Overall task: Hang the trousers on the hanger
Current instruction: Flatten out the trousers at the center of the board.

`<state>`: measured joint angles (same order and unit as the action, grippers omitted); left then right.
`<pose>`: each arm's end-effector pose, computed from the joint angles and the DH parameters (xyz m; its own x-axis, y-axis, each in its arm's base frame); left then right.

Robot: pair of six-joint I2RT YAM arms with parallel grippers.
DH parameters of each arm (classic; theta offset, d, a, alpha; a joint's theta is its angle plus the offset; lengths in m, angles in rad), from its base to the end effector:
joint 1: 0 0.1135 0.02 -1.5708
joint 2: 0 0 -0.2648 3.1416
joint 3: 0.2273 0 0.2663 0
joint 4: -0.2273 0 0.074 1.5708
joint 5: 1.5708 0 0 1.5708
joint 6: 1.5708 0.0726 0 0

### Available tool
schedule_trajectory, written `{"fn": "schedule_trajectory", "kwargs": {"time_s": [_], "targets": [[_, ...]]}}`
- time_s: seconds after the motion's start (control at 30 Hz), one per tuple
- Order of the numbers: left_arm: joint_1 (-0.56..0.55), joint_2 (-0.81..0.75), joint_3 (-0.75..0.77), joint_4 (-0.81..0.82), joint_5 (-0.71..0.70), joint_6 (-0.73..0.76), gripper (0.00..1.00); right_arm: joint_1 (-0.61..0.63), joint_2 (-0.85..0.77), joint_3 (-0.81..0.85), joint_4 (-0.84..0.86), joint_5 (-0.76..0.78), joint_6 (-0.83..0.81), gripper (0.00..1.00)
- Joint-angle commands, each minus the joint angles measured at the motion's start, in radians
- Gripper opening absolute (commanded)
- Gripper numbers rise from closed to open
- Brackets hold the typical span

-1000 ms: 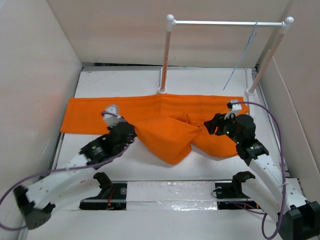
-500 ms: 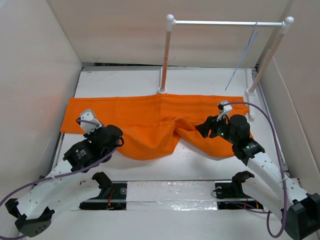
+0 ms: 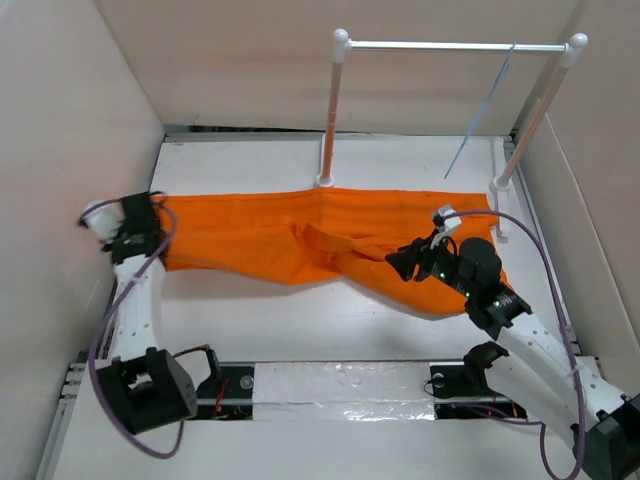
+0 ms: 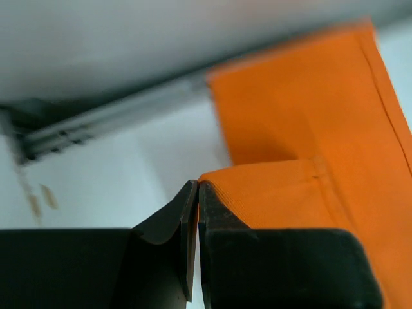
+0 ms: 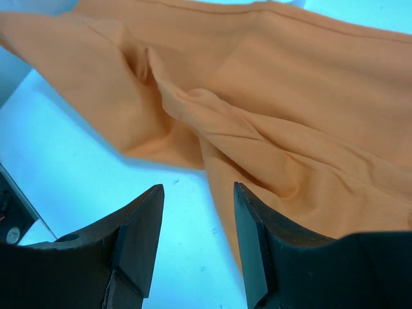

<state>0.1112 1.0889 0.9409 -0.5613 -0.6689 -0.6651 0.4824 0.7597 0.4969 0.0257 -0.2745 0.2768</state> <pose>0.2555 0.0738 0.2839 -0.1670 -0.5058 -0.8463 -0.8359 0.5278 -0.1505 0.1982 0.1260 0.2526 -0.3860 0.0948 -0.9176 -0.5972 0.7325 0.3269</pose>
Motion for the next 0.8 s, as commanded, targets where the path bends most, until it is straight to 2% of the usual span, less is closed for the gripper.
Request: {"fn": "schedule_trajectory", "kwargs": {"time_s": [0.0, 0.1, 0.17, 0.23, 0.27, 0.33, 0.37, 0.43, 0.53, 0.57, 0.63, 0.67, 0.77], "targets": [[0.329, -0.089, 0.044, 0.178, 0.244, 0.199, 0.0, 0.015, -0.074, -0.047, 0.048, 0.038, 0.002, 0.53], [0.317, 0.056, 0.15, 0.106, 0.175, 0.161, 0.0, 0.015, -0.097, -0.06, 0.033, 0.058, -0.008, 0.51], [0.338, 0.089, 0.167, 0.135, 0.175, 0.168, 0.0, 0.015, -0.096, -0.06, 0.013, 0.057, -0.014, 0.47], [0.338, 0.143, 0.161, 0.164, 0.138, 0.186, 0.0, 0.015, -0.089, -0.063, 0.006, 0.051, -0.019, 0.33], [0.338, 0.161, 0.154, 0.164, 0.118, 0.194, 0.0, 0.015, -0.086, -0.064, 0.003, 0.046, -0.022, 0.21], [0.338, 0.213, 0.139, 0.172, 0.094, 0.202, 0.06, 0.033, -0.073, -0.069, 0.0, 0.037, -0.034, 0.07], [0.338, 0.219, 0.115, 0.172, 0.103, 0.202, 0.09, 0.033, -0.065, -0.07, -0.004, 0.026, -0.036, 0.02], [0.311, 0.207, 0.092, 0.222, 0.146, 0.18, 0.17, 0.067, -0.051, -0.077, -0.003, 0.02, -0.033, 0.02], [0.246, 0.187, 0.072, 0.251, 0.15, 0.171, 0.21, 0.148, -0.031, -0.1, 0.01, 0.052, -0.024, 0.11], [0.23, 0.186, 0.075, 0.248, 0.147, 0.168, 0.23, 0.195, -0.02, -0.106, 0.016, 0.081, -0.021, 0.23], [0.173, 0.171, 0.067, 0.241, 0.158, 0.162, 0.32, 0.238, 0.028, -0.109, 0.025, 0.109, -0.014, 0.4], [0.153, 0.161, 0.047, 0.241, 0.169, 0.16, 0.35, 0.258, 0.05, -0.106, 0.034, 0.124, -0.016, 0.56], [0.038, 0.077, -0.022, 0.231, 0.247, 0.14, 0.36, 0.329, 0.116, -0.093, 0.023, 0.216, -0.013, 0.73]]}}
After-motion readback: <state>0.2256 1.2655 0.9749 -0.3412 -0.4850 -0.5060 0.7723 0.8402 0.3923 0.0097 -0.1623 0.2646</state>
